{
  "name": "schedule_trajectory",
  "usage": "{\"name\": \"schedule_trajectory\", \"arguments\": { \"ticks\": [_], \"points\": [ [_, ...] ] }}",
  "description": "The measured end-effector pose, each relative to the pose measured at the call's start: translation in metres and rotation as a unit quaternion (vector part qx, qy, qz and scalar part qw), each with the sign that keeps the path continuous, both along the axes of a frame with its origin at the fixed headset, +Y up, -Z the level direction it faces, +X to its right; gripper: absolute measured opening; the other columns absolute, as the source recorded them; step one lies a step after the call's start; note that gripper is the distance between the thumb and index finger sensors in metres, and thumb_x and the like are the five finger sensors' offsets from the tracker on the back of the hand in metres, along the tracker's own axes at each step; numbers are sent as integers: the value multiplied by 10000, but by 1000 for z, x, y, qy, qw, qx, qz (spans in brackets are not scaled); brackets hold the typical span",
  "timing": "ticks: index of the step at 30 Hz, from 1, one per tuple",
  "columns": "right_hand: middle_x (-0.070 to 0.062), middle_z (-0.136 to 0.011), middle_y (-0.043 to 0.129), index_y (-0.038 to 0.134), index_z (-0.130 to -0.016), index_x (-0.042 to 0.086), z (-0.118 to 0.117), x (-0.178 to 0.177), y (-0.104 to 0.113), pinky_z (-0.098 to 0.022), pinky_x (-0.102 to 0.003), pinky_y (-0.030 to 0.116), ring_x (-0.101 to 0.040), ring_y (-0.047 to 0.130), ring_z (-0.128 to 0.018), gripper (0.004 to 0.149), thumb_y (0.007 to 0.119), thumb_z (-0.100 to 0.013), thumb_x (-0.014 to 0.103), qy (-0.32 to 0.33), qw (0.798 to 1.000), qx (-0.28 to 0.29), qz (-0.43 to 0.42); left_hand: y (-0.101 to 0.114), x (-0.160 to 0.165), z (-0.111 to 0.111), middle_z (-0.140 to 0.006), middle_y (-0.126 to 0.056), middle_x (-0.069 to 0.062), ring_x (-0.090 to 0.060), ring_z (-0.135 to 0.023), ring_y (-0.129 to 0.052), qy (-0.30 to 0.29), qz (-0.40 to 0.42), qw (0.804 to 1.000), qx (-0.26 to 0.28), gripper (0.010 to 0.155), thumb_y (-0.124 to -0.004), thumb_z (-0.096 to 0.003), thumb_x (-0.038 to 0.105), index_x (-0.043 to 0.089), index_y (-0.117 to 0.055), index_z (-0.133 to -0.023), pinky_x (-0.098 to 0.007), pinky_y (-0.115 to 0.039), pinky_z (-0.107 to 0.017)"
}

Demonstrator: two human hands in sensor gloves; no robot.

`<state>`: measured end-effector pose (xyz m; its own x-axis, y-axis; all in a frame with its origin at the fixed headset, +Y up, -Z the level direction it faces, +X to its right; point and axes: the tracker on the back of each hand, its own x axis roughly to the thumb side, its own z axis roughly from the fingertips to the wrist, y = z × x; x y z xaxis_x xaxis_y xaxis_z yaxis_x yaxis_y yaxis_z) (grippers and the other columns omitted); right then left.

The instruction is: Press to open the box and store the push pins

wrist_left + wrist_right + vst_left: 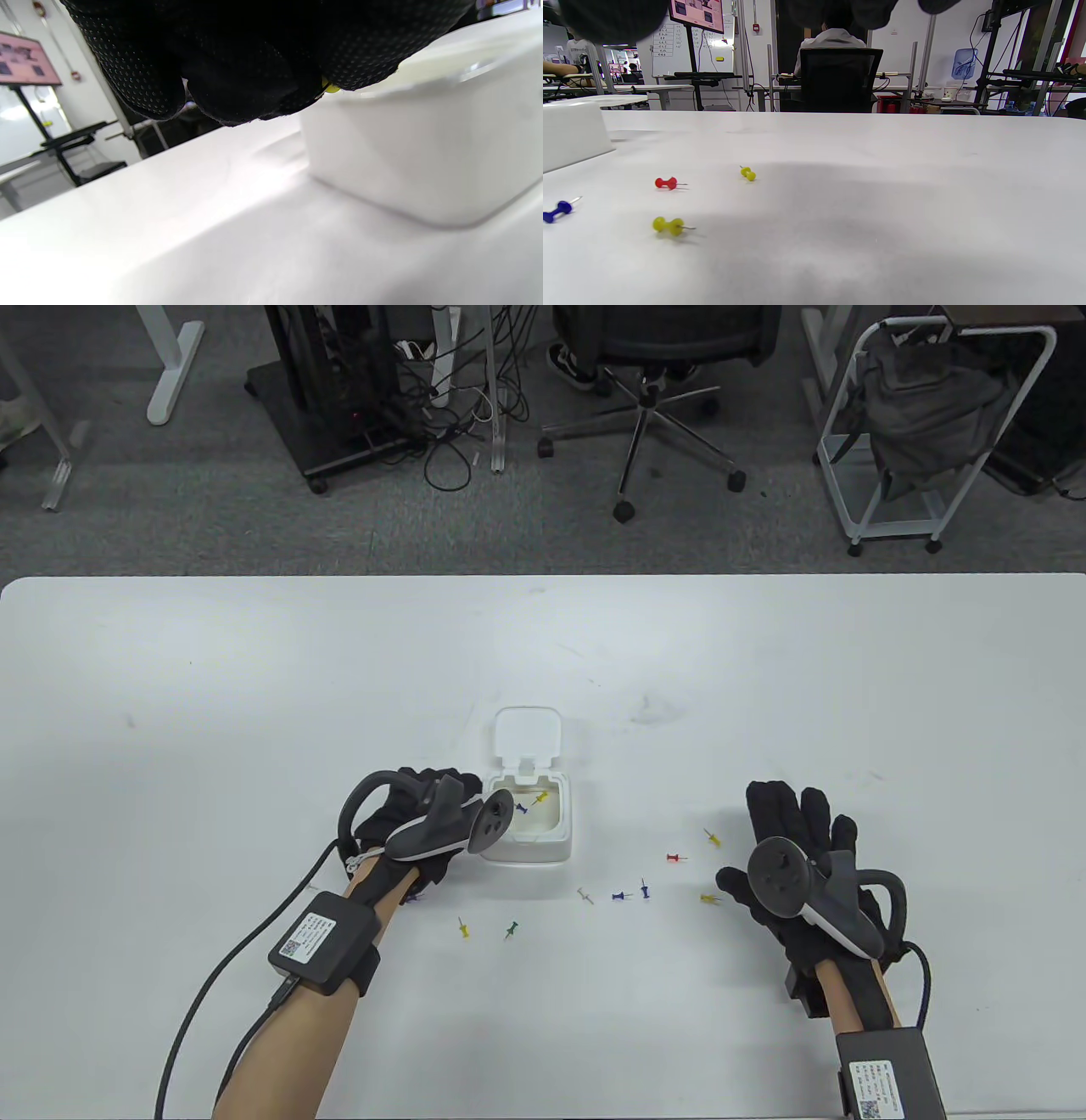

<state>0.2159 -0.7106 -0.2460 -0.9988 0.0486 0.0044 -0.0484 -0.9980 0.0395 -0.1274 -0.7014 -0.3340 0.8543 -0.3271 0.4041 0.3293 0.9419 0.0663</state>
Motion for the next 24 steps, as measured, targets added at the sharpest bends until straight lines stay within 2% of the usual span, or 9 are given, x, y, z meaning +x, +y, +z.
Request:
{"name": "schedule_trajectory", "arguments": {
  "ticks": [7,13,20,24],
  "points": [
    [-84,-1247,279,129,-1064,240,0,0,0,-766,-693,338,-475,326,-1124,912,633,-406,622,1,1000,-2,2,14,34,-7,-824,-939,83,-101,-550,-1021,-17,14,1000,5,444,-762,-477,430,290,-792,-897,-460,-858,-678],
    [-83,-1247,281,128,-1062,251,0,0,0,-765,-693,338,-474,328,-1124,907,632,-405,623,0,1000,-1,1,12,54,-11,-829,-936,90,-98,-557,-1019,-25,19,999,-3,441,-763,-477,431,300,-789,-898,-457,-854,-684],
    [-82,-1247,284,132,-1060,265,0,0,0,-766,-692,338,-474,327,-1124,898,634,-406,620,1,1000,0,0,2,57,-14,-839,-933,92,-103,-577,-1016,-20,13,1000,-11,440,-768,-482,429,305,-788,-904,-456,-848,-690],
    [-81,-1246,283,134,-1058,268,0,0,0,-765,-693,339,-474,328,-1124,894,635,-406,620,2,1000,1,0,2,52,-15,-924,-901,66,-125,-659,-1009,-19,22,999,-22,509,-768,-486,455,293,-759,-969,-455,-830,-703]
  ]
}}
